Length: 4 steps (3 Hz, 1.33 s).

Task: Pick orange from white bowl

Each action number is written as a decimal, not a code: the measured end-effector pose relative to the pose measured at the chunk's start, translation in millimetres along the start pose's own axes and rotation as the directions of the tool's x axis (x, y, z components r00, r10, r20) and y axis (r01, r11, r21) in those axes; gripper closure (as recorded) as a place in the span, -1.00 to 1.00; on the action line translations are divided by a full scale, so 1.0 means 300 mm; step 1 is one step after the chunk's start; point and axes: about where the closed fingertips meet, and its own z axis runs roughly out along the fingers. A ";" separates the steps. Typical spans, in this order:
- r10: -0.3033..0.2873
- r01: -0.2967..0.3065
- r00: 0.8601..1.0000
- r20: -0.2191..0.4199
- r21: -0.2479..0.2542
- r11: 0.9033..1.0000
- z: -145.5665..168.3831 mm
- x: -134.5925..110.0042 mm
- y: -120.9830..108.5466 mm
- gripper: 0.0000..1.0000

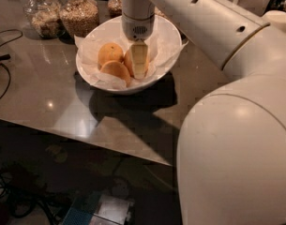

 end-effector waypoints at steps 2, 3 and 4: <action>-0.034 0.035 0.999 0.010 -0.029 0.999 0.082 -0.024 -0.012 -0.72; -0.041 0.042 0.999 0.018 -0.051 0.998 0.125 -0.024 0.000 -0.45; -0.034 0.036 0.999 0.019 -0.070 0.997 0.150 -0.005 0.019 0.00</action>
Offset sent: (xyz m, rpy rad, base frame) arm -0.0001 0.0091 -0.0324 -0.0152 0.0669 0.0615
